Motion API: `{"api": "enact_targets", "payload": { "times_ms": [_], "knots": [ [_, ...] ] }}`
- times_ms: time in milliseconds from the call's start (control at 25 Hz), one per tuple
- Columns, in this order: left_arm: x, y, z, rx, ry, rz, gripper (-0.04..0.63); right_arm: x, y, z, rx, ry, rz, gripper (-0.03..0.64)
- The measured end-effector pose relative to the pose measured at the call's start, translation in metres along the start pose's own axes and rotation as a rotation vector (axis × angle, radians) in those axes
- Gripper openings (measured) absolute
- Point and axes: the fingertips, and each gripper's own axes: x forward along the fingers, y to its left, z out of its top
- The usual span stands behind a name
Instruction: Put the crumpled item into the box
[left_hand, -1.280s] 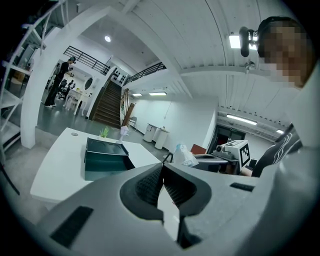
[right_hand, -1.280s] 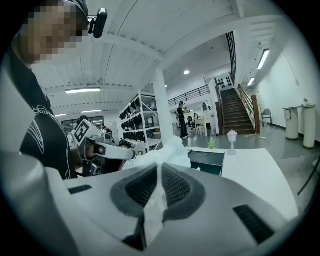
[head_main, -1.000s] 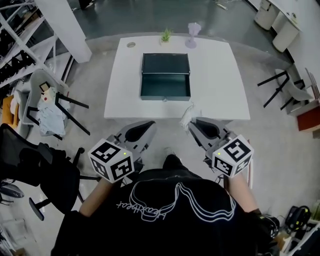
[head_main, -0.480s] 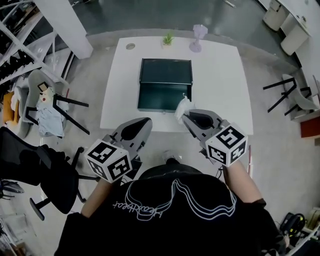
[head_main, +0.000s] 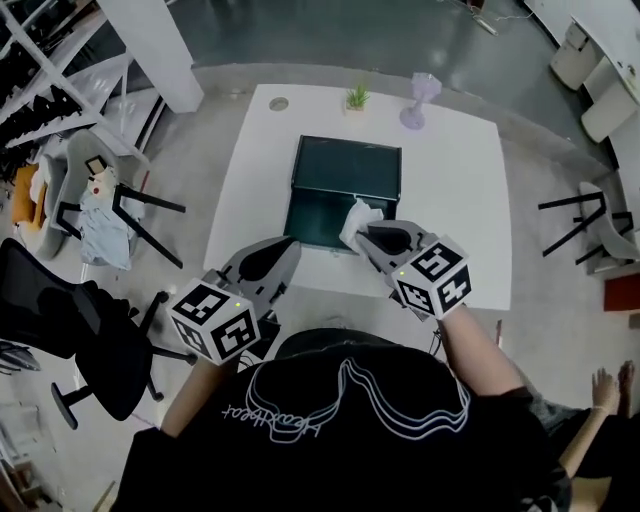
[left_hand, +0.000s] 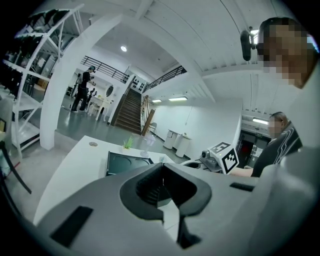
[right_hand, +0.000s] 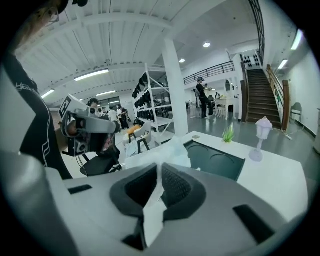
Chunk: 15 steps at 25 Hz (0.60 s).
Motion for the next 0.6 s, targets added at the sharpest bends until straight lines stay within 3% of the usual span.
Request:
{"api": "enact_targets", "payload": {
  "times_ms": [600],
  "knots": [
    [0.010, 0.037, -0.004, -0.039, -0.023, 0.114, 0.005, 0.088, -0.037, -0.059, -0.153, 0.327, 0.044, 0.038]
  ]
}}
